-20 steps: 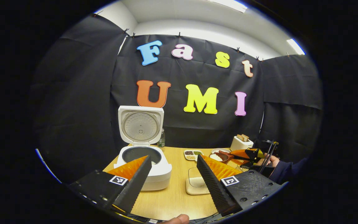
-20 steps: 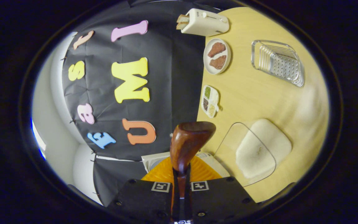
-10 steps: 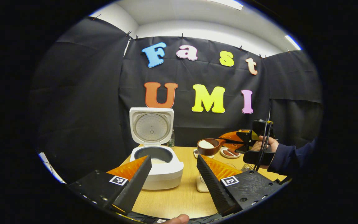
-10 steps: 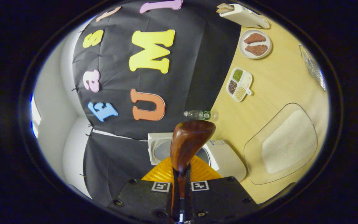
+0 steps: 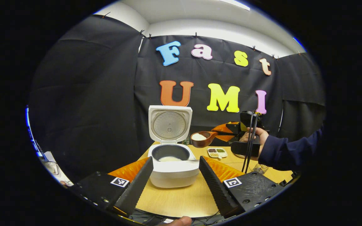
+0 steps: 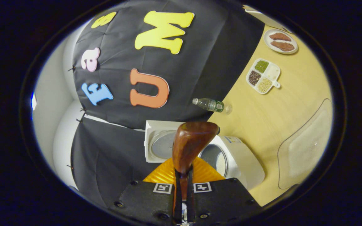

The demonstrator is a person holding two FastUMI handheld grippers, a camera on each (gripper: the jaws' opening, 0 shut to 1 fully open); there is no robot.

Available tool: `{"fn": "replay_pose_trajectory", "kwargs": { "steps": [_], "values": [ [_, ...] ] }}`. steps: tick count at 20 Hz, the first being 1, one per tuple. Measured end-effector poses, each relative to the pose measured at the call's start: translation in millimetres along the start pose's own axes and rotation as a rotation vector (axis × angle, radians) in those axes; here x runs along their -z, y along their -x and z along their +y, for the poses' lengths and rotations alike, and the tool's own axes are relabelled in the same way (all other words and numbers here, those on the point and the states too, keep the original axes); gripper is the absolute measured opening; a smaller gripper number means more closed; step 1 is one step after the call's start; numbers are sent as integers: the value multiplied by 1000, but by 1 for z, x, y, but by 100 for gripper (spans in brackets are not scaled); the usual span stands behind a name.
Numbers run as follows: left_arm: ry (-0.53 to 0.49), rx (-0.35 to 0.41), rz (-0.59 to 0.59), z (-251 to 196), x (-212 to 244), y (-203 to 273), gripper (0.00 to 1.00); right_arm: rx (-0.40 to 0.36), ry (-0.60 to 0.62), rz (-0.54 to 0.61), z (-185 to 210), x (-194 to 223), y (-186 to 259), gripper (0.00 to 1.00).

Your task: Close the left gripper, press the button to open the rice cooker; take a wooden spoon from the chopstick holder with the right hand, scoop a spoonful of rice and pour it into the rice cooker, then put the wooden spoon back into the chopstick holder.

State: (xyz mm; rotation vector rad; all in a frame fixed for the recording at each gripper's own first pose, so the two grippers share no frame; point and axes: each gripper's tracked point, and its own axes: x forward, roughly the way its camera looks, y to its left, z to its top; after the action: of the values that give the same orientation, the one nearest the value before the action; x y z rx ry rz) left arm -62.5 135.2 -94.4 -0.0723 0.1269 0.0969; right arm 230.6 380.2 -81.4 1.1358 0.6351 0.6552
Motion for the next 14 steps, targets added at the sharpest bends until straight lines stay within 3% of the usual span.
{"fn": "replay_pose_trajectory", "kwargs": {
  "steps": [9, 14],
  "values": [
    [33, -63, 9, 30, 14, 3, 93, 186, 201, 45, -7, 12, -66, 11],
    [40, -80, -2, 35, 18, 4, 94, 266, 403, 69, 2, 24, -90, 11]
  ]
}}
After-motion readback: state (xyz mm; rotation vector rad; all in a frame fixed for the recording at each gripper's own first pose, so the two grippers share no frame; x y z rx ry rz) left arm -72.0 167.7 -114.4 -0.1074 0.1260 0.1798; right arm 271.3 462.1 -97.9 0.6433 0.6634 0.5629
